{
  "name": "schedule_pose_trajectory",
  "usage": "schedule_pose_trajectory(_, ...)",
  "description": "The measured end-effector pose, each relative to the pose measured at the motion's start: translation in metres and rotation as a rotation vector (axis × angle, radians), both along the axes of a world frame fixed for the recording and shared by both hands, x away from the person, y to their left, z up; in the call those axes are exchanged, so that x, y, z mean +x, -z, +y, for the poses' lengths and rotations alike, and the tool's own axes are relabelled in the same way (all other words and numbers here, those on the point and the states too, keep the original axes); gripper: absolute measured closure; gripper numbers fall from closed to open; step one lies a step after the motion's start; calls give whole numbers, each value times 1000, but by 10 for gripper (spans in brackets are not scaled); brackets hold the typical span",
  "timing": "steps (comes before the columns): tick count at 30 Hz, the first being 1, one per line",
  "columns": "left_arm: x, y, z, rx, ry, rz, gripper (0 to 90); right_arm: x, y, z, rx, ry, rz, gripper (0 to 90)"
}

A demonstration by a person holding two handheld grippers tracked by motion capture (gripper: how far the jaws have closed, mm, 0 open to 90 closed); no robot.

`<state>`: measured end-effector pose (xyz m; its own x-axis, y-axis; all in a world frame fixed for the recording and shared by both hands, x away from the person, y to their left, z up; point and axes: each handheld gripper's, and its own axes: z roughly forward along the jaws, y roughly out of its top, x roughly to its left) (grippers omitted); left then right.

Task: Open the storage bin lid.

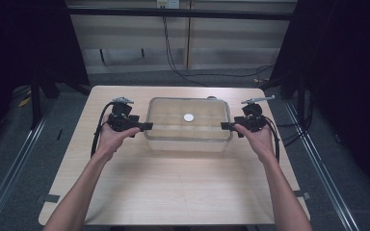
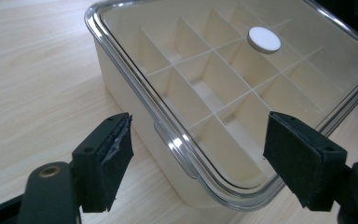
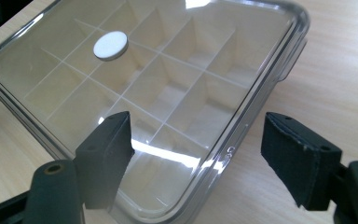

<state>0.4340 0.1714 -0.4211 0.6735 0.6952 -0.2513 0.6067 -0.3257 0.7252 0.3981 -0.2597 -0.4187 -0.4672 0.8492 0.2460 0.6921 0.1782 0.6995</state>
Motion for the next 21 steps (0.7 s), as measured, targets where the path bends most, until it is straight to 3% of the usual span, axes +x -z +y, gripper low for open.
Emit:
schedule_pose_trajectory(2, 6, 10, -1, 20, -2, 30, 225, 3, 7, 1, -5, 2, 10, 248)
schedule_pose_trajectory(7, 6, 17, -5, 14, -2, 17, 211, 5, 14, 5, 2, -6, 17, 246)
schedule_pose_trajectory(13, 6, 19, -9, 11, 10, 35, 196, 6, 13, 10, -13, -3, 9, 215)
schedule_pose_trajectory(21, 12, 19, -14, 42, 3, 32, 197, 12, 17, 12, -12, 13, 25, 168)
